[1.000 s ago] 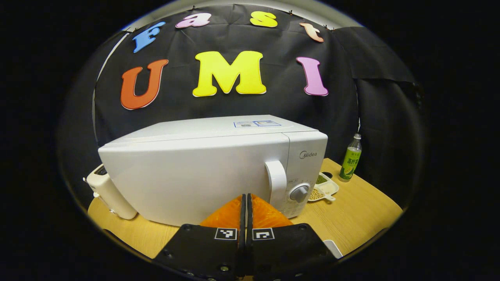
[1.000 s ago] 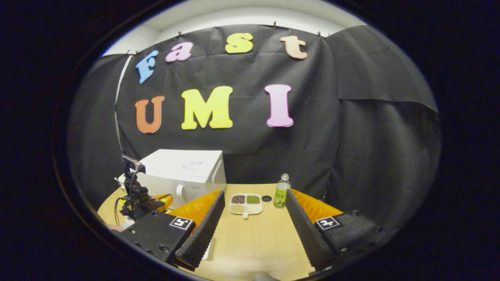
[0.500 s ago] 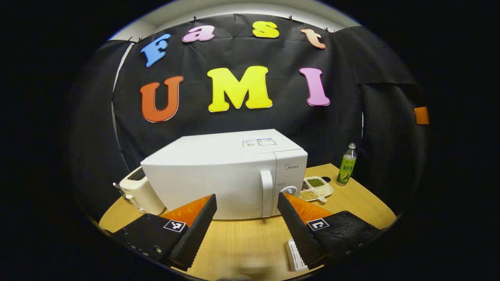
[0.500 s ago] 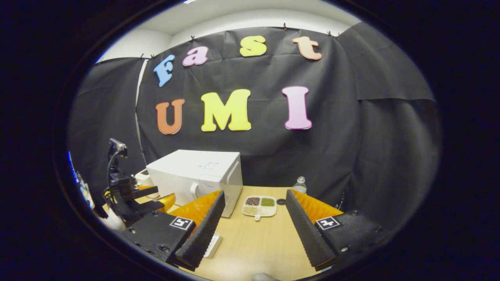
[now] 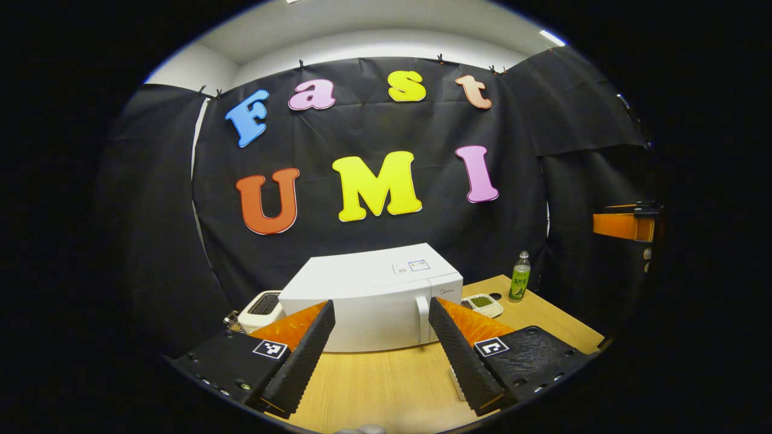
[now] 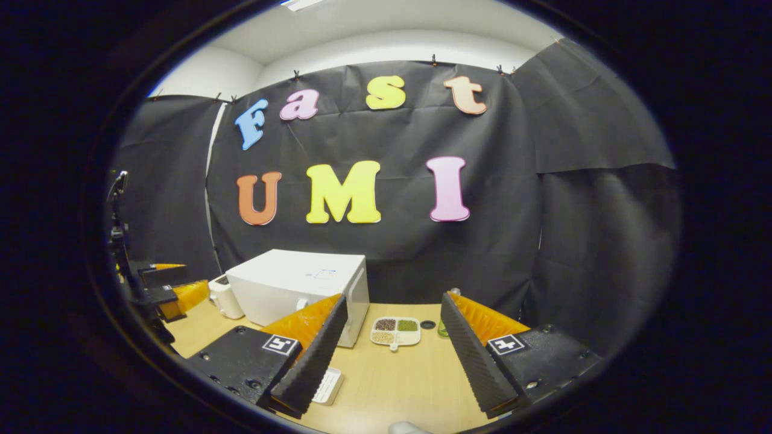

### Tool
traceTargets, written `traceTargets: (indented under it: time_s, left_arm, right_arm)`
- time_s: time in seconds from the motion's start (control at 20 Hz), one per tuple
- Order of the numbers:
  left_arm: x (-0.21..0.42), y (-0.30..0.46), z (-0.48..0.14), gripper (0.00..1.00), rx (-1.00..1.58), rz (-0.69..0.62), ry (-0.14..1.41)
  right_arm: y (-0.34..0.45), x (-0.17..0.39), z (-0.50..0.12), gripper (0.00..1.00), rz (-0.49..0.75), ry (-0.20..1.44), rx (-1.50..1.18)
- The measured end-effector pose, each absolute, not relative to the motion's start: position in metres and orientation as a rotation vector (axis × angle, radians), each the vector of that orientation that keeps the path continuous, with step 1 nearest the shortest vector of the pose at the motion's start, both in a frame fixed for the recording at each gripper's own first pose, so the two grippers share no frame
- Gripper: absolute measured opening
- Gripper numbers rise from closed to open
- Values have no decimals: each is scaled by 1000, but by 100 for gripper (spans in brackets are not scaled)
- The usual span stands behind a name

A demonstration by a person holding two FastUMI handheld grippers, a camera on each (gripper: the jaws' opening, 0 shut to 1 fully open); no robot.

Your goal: Open the microwave oven with the left hand, put the food in, and close the microwave oven.

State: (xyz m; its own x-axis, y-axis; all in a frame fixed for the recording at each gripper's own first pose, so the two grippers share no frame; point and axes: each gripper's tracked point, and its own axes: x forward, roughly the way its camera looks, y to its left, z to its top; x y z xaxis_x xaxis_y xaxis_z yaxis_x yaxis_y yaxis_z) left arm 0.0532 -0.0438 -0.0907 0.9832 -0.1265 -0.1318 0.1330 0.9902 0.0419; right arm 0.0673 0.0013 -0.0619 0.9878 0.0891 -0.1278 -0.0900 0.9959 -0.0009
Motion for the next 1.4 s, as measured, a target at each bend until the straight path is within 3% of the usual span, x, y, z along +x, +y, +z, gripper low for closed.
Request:
traceTargets:
  time_s: [0.55,0.6,0.7,1.05,1.1,1.25,1.3,1.35,1.4]
  left_arm:
    - [-33,37,-37,96,-28,-70,24]
    - [-36,41,-35,96,-36,-60,22]
    - [-43,47,-28,96,-52,-45,5]
    - [-47,36,-3,96,-91,-39,-47]
    - [-46,34,-4,96,-91,-37,-47]
    - [-45,25,-2,96,-99,-44,-46]
    - [-45,23,-1,100,-96,-45,-45]
    - [-46,22,0,96,-92,-47,-48]
    - [-47,21,3,96,-88,-46,-53]
  right_arm:
    - [29,-15,-12,99,43,41,10]
    - [29,-19,-9,92,45,42,27]
    - [25,-27,-6,92,34,39,42]
    - [18,-41,-10,92,30,57,8]
    - [19,-43,-11,99,34,57,12]
    - [16,-42,-9,99,38,54,15]
    - [16,-42,-7,99,41,51,20]
    - [14,-42,-6,92,40,44,25]
    - [14,-42,-5,92,43,41,28]
